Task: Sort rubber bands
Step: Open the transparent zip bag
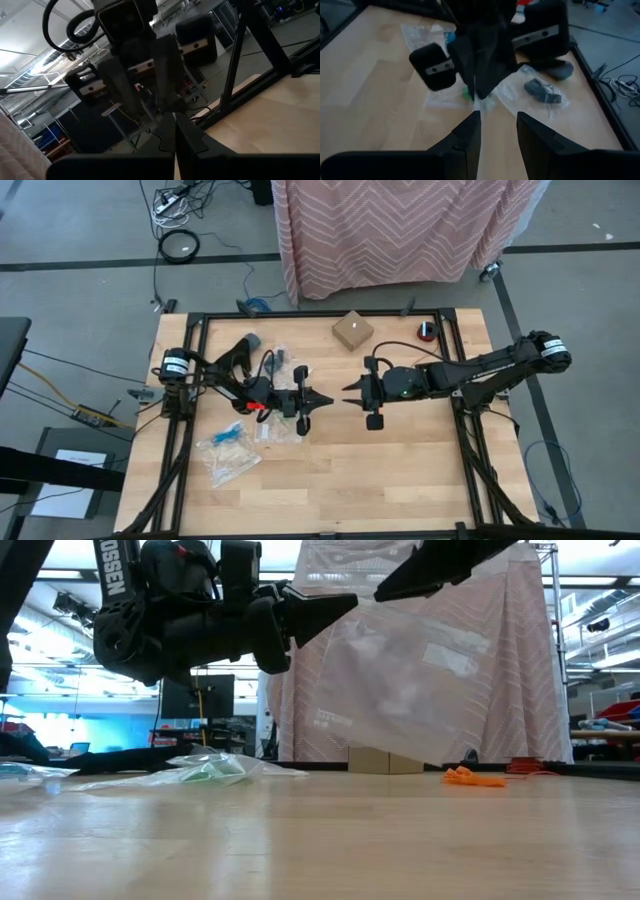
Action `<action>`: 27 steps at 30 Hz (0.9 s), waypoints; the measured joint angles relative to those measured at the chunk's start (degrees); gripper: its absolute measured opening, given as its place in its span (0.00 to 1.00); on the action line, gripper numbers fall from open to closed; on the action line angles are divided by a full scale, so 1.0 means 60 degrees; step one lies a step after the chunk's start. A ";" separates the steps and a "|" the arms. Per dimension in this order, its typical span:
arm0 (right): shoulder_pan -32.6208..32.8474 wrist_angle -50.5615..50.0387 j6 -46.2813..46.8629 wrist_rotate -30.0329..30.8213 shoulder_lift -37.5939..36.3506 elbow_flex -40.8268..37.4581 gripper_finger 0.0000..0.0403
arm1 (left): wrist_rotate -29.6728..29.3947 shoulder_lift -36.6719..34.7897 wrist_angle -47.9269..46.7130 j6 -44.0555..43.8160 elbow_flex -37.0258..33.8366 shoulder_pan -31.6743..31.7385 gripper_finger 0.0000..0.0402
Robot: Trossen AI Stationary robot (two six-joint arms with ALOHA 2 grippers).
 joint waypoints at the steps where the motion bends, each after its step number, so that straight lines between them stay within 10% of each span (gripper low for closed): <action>1: -0.0004 -0.0051 0.0030 -0.0002 0.0044 0.0000 0.28 | 0.0000 0.0000 0.0000 0.0000 0.0000 0.0000 0.01; 27: -0.0055 -0.0460 0.0413 0.0002 0.0120 0.0000 0.28 | -0.0029 -0.0004 -0.0007 -0.0003 -0.0004 0.0004 0.01</action>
